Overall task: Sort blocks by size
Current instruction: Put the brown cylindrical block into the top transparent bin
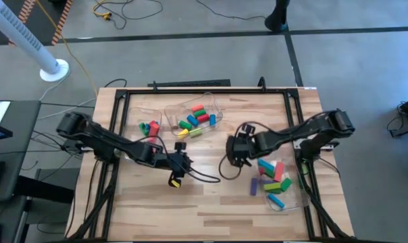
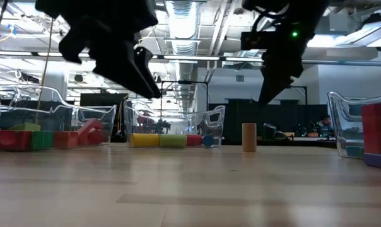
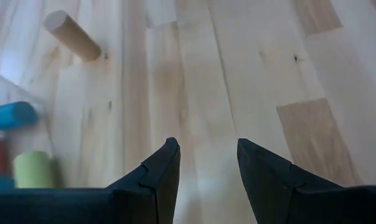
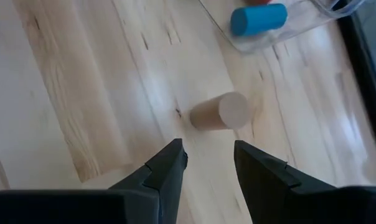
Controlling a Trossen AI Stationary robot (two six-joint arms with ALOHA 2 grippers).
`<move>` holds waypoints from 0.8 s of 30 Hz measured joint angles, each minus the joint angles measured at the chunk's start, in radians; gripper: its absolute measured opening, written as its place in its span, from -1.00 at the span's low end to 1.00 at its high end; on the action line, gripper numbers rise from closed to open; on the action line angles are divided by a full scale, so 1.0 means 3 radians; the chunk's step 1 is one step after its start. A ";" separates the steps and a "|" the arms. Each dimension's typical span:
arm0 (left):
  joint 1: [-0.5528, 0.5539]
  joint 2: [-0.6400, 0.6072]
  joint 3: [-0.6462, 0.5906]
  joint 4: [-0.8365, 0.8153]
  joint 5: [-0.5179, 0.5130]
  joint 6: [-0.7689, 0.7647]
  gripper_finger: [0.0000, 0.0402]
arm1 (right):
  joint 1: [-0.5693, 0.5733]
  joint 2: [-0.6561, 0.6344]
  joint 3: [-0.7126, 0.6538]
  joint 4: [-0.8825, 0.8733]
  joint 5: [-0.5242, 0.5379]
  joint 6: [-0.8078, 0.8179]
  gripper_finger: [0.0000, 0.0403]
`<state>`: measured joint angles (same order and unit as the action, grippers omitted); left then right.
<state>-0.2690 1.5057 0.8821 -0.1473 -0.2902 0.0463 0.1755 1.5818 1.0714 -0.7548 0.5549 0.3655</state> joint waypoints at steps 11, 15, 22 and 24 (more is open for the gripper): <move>0.0016 0.0064 -0.0782 0.1527 0.0256 -0.0019 -0.23 | -0.0694 -0.0085 -0.0061 0.0314 -0.0810 -0.0706 0.17; 0.0015 0.0058 -0.1031 0.2075 0.0355 -0.0070 -0.23 | -0.0877 -0.0078 -0.0176 0.0422 -0.1006 -0.0923 0.21; -0.0018 0.0058 -0.1260 0.2470 0.0371 -0.0080 -0.23 | -0.0963 -0.0078 -0.0406 0.0942 -0.1269 -0.1125 0.21; -0.0016 0.0058 -0.1265 0.2473 0.0370 -0.0080 -0.23 | -0.0974 -0.0078 -0.0456 0.1024 -0.1264 -0.1133 0.21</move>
<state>-0.2738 1.5230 0.5026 0.5946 -0.1791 0.0222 -0.1167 1.5585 0.9346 -0.4475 0.1756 0.0256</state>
